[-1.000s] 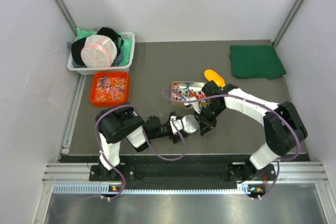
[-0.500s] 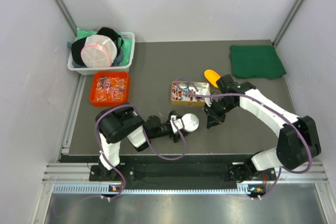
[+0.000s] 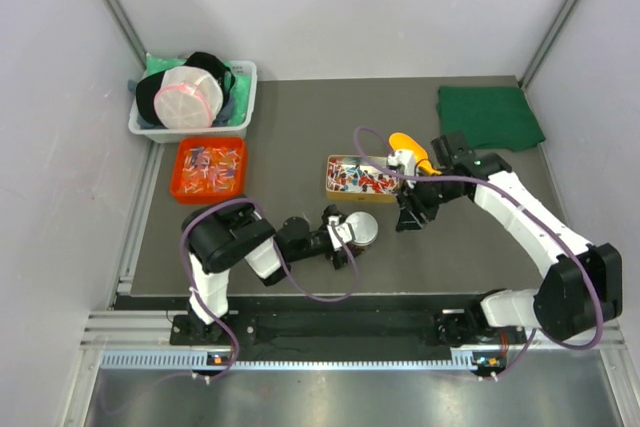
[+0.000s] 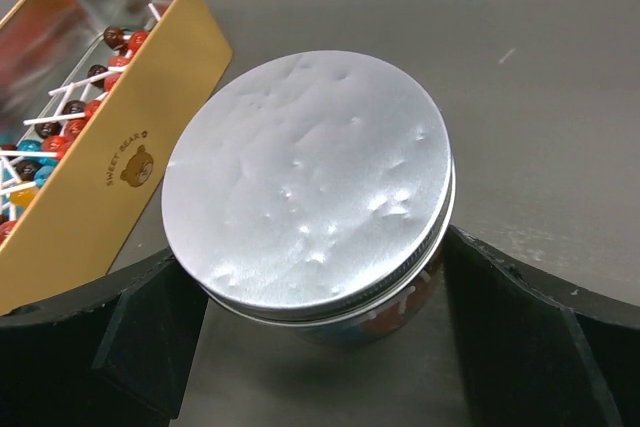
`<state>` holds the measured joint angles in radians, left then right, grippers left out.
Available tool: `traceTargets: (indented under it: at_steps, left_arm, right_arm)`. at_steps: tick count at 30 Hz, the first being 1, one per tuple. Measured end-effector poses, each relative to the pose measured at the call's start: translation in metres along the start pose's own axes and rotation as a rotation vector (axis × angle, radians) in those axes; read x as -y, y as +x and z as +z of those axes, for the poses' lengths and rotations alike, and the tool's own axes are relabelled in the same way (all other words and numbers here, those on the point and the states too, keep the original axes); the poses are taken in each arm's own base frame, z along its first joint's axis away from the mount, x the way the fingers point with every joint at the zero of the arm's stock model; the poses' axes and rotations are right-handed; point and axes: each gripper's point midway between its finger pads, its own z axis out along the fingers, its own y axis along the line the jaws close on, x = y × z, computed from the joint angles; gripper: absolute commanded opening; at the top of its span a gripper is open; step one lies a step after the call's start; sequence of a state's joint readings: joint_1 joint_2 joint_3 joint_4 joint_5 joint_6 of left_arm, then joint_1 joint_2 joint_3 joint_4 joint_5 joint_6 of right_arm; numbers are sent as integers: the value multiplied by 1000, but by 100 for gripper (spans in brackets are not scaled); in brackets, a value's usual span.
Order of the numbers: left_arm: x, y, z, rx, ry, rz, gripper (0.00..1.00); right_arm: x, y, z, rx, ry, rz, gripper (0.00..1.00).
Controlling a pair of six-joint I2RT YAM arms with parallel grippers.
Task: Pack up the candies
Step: Reset both arms
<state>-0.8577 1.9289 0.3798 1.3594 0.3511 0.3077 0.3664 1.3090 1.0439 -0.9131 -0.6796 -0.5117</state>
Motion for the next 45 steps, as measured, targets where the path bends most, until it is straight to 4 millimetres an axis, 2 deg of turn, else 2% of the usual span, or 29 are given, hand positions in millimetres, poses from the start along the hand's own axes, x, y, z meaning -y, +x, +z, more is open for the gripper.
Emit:
traceTargets:
  at_steps: [2,3,6,11,16,23,26,29,31,34,35,38,40,43,45]
  left_arm:
    - [-3,0,-1,-4,-11,3,99]
    - [-3,0,-1,-9,-10,6,99]
    - [-2,-1,-6,-28,3,21,99]
    - [9,-7,-17,-65,94,66,99]
    - [21,-8,-27,-172,223,109,99]
    - [9,-26,-52,-259,233,129,99]
    - [-9,-25,-55,-310,147,136,99]
    - [-34,-22,-58,-367,45,140,99]
    - [-60,-19,-66,-403,-33,105,99]
    - [-115,-24,-86,-435,-186,23,99]
    - [-141,-32,-98,-433,-258,-12,99]
    - [-206,-64,-133,-389,-443,-70,99]
    - [-251,-99,-166,-333,-575,-95,99]
    - [-295,-145,-206,-254,-711,-100,99]
    - [-314,-170,-234,-209,-780,-108,99]
  right_arm:
    - [6,-3,-5,25,25,2,77]
    - [11,-3,-9,35,42,19,88]
    - [19,-7,-17,63,87,23,99]
    - [27,-17,-25,97,145,5,99]
    - [37,-27,-35,126,204,-6,99]
    - [46,-29,-56,160,299,7,99]
    - [45,-34,-69,177,344,-7,99]
    - [42,-41,-84,208,400,-28,99]
    - [40,-42,-95,229,450,-30,99]
    - [41,-47,-120,282,573,-38,99]
    - [42,-50,-132,311,629,-40,99]
    - [47,-60,-166,398,794,-43,99]
    - [52,-67,-193,456,923,-46,99]
    - [63,-74,-224,511,1082,-38,99]
    - [70,-77,-245,533,1187,-34,99]
